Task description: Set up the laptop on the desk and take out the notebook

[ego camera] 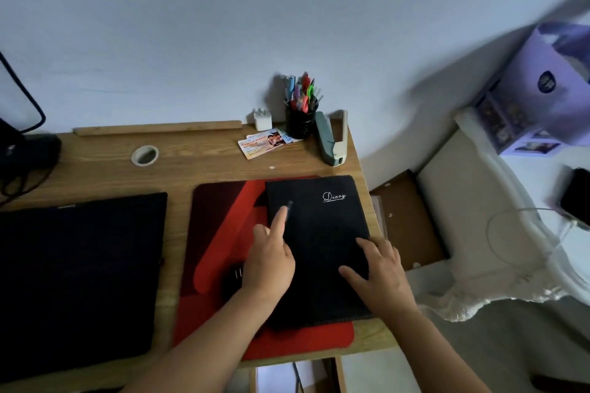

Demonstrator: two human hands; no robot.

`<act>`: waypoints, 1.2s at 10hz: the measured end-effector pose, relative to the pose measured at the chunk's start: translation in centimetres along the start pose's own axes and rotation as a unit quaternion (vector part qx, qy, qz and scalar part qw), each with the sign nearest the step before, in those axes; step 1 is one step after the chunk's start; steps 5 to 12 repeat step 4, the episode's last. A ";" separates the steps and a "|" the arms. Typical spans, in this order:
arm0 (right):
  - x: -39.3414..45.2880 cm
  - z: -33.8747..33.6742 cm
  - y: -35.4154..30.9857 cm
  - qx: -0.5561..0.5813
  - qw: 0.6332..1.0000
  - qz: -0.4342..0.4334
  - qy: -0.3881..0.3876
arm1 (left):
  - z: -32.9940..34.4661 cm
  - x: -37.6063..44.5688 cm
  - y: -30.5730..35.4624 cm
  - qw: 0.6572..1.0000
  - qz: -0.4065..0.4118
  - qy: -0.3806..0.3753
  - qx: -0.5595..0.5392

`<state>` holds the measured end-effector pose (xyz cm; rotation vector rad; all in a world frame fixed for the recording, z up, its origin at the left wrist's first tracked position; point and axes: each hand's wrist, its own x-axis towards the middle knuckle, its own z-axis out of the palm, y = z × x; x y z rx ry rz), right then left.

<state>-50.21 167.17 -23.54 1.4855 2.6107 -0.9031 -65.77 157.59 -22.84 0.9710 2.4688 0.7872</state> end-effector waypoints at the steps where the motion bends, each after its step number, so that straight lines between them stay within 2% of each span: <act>1: 0.2 0.2 -0.5 -0.010 0.999 -0.035 -0.013 | 1.3 0.3 0.6 1.000 0.012 0.013 0.002; 2: 0.3 0.2 -0.2 -0.013 0.998 -0.054 -0.024 | 3.1 0.6 1.0 0.999 0.009 0.010 0.046; 3: 0.2 -0.2 0.1 -0.005 0.997 -0.066 -0.038 | 3.7 0.2 1.1 0.990 0.021 -0.014 0.142; 4: 0.7 -0.7 0.5 -0.006 0.997 -0.076 -0.035 | 3.1 -0.2 0.4 0.990 0.034 0.008 0.137; 12: 0.7 -0.7 0.5 -0.006 0.997 -0.076 -0.035 | 3.1 -0.2 0.4 0.990 0.034 0.008 0.137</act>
